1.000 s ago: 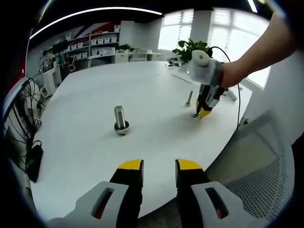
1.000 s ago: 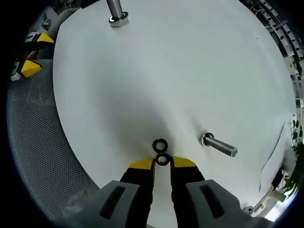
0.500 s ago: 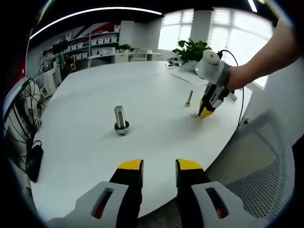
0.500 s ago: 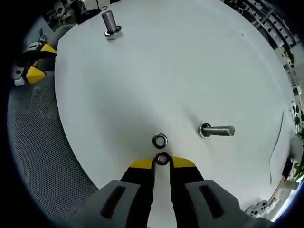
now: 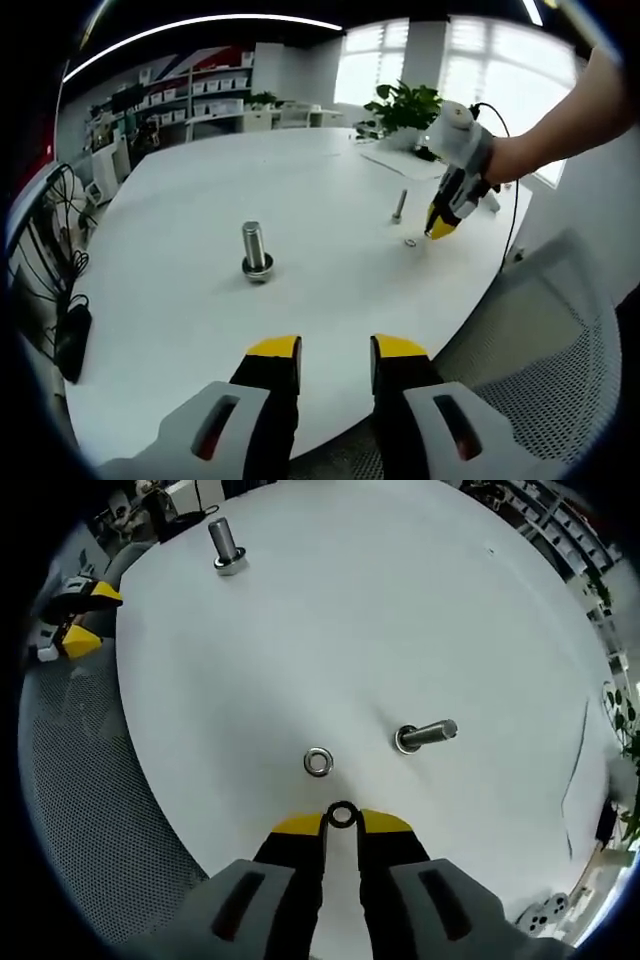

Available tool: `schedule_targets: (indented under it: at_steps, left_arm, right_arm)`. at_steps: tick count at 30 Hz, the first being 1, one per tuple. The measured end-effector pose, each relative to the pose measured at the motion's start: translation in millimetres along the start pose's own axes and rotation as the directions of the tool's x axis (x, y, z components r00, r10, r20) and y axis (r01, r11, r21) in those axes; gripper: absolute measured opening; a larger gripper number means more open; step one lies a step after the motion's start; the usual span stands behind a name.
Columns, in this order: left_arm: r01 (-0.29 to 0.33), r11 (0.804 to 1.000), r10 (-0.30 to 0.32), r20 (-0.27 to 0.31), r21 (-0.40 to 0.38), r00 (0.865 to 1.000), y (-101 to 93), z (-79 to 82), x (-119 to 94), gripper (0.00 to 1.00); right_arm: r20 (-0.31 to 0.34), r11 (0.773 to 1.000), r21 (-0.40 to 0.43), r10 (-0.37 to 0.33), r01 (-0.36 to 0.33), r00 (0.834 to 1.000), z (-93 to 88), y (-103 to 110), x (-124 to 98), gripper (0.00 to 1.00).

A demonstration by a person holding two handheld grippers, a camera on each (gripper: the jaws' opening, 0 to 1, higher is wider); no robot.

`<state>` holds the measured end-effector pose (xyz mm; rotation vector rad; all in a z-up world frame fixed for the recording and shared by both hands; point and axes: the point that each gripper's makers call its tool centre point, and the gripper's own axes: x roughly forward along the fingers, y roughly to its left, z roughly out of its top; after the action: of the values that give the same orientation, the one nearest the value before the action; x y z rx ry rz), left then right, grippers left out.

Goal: Place the washer onto the threaded stud by aligning its center hole with the stud, sliding it down to the base, and recovering from edge contact or off-axis alignment until the washer reaches the visible bottom stop.

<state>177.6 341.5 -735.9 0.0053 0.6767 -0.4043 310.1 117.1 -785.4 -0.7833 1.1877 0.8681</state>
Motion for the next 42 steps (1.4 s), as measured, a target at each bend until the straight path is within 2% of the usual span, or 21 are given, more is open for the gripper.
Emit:
schedule_targets:
  at_steps: [7,19,28,32,42]
  left_arm:
    - [0.001,1.000,-0.001,-0.003,0.000,1.000,-0.4,-0.4,0,0.26]
    - [-0.001,1.000,0.000,-0.005,0.000,1.000,0.1,-0.8,0,0.26]
    - [-0.004,1.000,0.004,-0.004,0.000,1.000,1.2,-0.6,1,0.26]
    - [-0.008,1.000,0.008,-0.003,0.000,1.000,1.8,-0.3,1,0.26]
    - [-0.008,1.000,0.008,-0.002,-0.001,1.000,1.7,-0.2,0,0.26]
  right_arm:
    - [0.029,0.999,0.046,-0.003,0.001,1.000,8.5,-16,-10,0.14]
    - [0.095,0.999,0.035,-0.035,0.032,0.995,33.2,-36,-29,0.14]
    - [0.112,0.999,0.032,-0.047,0.044,0.993,38.1,-43,-34,0.14]
    - [0.125,0.997,0.070,-0.047,0.039,0.991,40.3,-48,-38,0.14]
    - [0.153,0.998,0.032,-0.057,0.053,0.987,51.7,-46,-41,0.14]
